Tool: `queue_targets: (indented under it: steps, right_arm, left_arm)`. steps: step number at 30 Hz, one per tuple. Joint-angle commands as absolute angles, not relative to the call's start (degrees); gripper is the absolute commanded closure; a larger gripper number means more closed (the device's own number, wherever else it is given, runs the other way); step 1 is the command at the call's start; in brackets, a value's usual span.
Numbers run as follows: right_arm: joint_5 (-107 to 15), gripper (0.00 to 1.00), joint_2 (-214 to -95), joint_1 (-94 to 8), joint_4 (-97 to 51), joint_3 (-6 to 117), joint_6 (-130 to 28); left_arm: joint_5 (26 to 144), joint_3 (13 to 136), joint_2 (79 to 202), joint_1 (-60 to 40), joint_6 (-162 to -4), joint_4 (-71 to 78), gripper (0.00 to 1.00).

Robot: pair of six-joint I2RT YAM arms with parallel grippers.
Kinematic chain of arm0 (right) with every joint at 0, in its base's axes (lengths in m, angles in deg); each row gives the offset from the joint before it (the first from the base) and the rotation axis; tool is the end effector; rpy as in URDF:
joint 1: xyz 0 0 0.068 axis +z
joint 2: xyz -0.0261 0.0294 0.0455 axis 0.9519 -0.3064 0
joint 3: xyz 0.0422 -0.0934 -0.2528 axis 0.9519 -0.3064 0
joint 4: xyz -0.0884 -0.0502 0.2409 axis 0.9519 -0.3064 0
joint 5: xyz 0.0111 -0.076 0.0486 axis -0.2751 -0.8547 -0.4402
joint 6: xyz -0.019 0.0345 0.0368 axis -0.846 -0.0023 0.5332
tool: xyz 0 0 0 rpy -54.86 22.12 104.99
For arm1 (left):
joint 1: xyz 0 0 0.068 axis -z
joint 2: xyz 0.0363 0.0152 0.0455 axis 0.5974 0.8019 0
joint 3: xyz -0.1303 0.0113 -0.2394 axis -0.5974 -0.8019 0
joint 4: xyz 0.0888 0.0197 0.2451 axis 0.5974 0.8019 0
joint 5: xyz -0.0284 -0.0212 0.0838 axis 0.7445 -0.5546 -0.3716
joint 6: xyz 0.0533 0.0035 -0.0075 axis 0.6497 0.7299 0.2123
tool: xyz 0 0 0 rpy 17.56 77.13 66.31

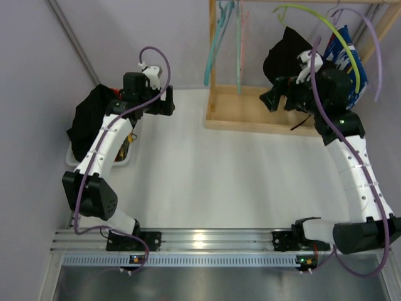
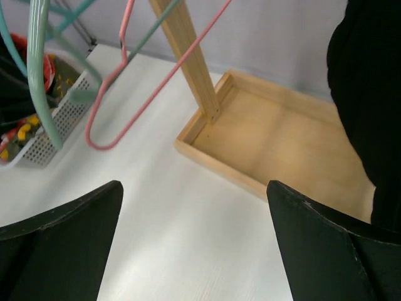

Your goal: Remove the trousers from the hanger

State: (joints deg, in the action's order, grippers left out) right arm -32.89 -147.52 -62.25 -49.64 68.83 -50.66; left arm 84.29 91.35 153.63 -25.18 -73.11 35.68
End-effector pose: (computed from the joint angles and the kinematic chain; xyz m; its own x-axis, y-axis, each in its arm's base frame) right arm 0.2685 0.0596 0.4656 -0.2690 0.0707 -0.9605 -0.4712 0.8601 0.1953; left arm 0.3449 -0.0750 0.3845 -0.4946 0.0739 -0.8660 0.2959 0.9512 -0.0878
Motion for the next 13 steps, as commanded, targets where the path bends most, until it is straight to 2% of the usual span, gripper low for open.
queue_targets:
  steps: [1, 8, 13]
  right_arm:
    - [-25.28, 0.01, -141.24, -63.02, -54.86, 60.68, -55.75]
    - [-23.17, 0.01, -134.81, -63.02, -55.66, 49.14, -57.16]
    - [-22.02, 0.01, -133.66, -63.02, -57.41, 47.89, -60.41]
  left_arm:
    - [85.23, 93.79, 154.46, -24.82, -75.63, 38.88, 0.01]
    - [81.53, 91.6, 154.03, -22.01, -75.98, 38.88, 0.01]
    - [83.11, 89.57, 152.89, -21.75, -75.28, 38.88, 0.01]
